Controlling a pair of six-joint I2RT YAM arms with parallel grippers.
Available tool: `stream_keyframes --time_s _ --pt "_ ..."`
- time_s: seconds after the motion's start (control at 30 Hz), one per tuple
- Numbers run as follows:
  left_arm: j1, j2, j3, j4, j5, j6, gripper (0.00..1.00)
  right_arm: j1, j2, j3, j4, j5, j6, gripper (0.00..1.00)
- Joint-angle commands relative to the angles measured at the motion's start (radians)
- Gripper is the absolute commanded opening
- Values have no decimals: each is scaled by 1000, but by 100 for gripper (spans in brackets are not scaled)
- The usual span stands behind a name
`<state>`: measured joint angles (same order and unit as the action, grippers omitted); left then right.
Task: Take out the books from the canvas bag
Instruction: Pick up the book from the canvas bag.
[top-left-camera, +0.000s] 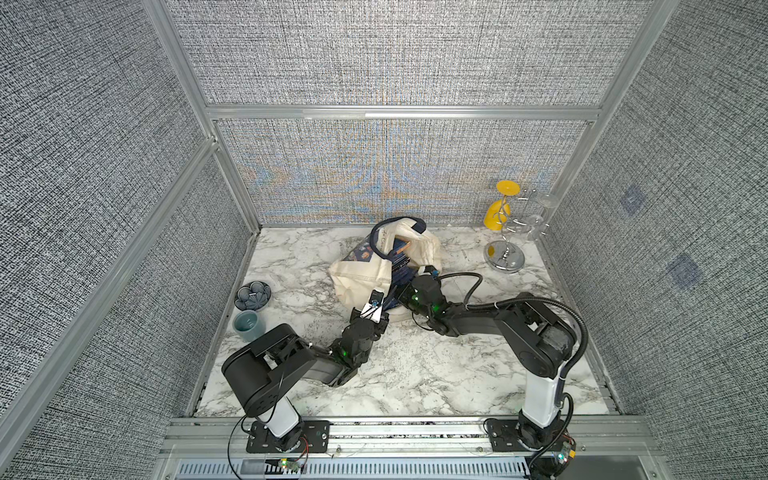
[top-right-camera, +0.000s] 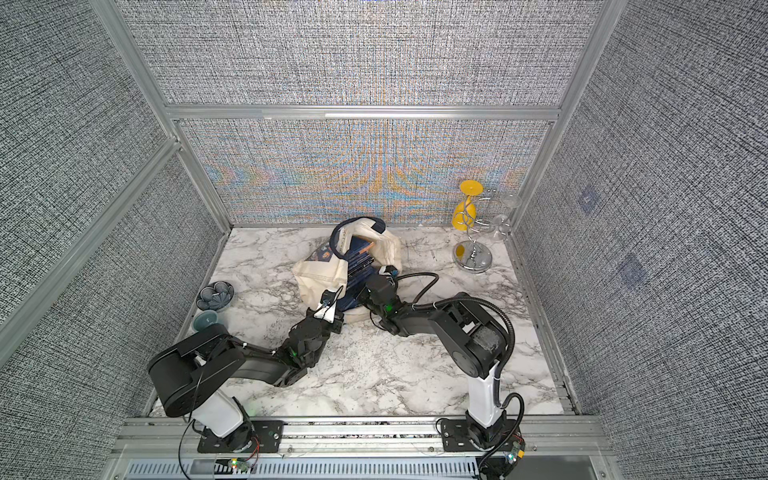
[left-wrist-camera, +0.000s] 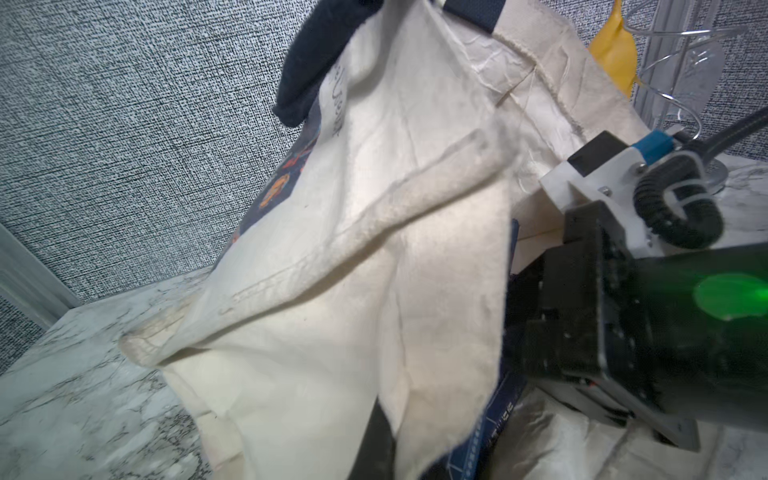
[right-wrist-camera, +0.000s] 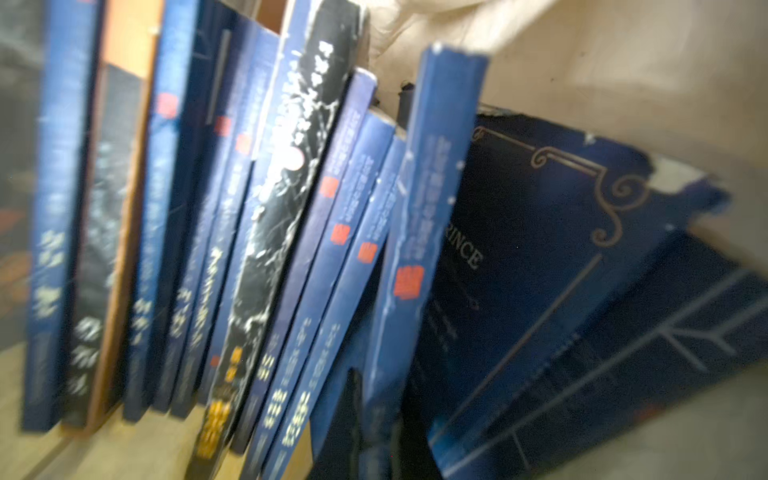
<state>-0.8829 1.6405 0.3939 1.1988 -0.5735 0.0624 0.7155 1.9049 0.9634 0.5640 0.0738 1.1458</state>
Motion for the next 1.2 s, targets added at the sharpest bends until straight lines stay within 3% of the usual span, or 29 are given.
stream_keyframes --time_s 0.0,0.6,0.97,1.17 --pt "-3 12 2 92 -45 10 0 9 -39 0 31 -71 -106 0" --pt "-1 78 -12 200 -151 -3 0 0 -322 -56 -102 -169 -313 0" --pt "-1 71 -19 199 -179 -16 0 -28 -586 -170 -197 -186 -388 0" --pt "-1 50 -36 192 -200 -45 0 -33 -817 -285 -323 -37 -417 0"
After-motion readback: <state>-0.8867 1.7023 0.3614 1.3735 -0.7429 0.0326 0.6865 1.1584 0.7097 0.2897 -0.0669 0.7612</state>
